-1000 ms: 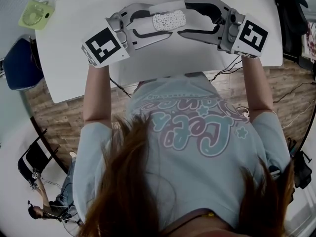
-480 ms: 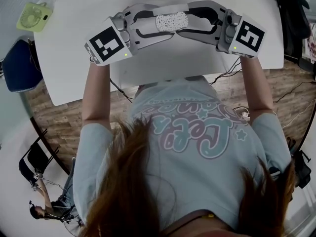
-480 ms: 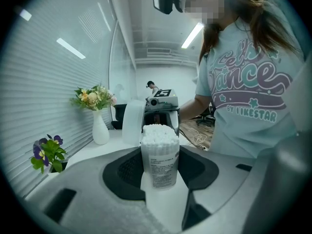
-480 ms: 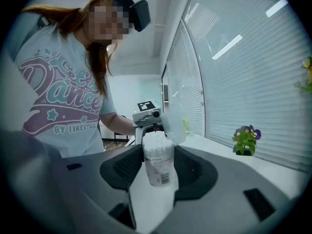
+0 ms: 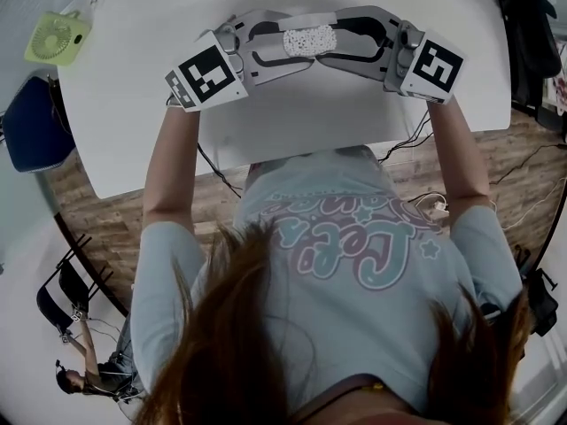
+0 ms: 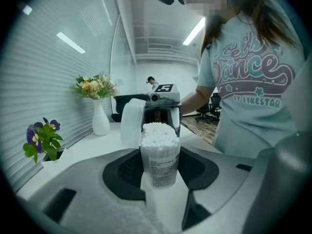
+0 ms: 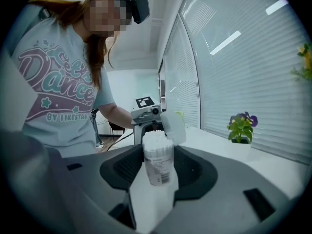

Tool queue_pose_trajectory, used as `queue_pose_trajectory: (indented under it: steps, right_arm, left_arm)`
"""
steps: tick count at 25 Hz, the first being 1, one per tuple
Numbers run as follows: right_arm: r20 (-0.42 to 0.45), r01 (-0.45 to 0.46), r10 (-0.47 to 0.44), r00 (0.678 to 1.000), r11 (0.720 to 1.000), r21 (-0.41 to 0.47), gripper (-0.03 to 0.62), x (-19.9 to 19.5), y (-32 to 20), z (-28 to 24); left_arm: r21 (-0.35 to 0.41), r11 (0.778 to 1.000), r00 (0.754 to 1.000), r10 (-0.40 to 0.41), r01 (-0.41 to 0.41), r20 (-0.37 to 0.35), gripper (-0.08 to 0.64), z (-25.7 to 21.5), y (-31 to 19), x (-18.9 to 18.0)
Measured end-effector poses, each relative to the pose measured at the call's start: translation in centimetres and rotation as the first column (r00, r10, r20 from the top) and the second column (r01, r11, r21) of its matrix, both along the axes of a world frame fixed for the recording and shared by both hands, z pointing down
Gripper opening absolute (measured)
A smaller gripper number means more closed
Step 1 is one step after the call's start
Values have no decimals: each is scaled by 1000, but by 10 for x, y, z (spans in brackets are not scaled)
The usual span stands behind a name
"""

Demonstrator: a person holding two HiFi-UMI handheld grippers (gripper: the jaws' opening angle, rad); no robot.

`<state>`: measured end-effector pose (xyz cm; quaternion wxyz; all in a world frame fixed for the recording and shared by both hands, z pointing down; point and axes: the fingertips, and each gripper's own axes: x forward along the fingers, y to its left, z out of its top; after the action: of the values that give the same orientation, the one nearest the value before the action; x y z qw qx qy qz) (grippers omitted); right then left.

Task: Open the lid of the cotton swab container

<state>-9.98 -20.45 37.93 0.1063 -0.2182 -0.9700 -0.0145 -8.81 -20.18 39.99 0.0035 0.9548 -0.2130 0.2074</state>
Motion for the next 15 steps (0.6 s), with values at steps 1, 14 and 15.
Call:
queue_pose_trajectory:
  steps: [1, 14, 15]
  right_arm:
    - [-1, 0, 0, 1000, 1000, -1, 206, -2, -1, 3]
    - [-92, -28, 29, 995, 1000, 3, 207, -14, -12, 50]
    - [-94, -29, 29, 995, 1000, 1, 207, -15, -12, 52]
  left_arm:
    - [-2, 1000, 1000, -1, 1, 7, 189, 4, -1, -2]
    - [-56, 998, 997, 3, 2, 77, 189, 49, -11, -14]
    - [-59, 998, 997, 2, 3, 80, 189, 52, -12, -14]
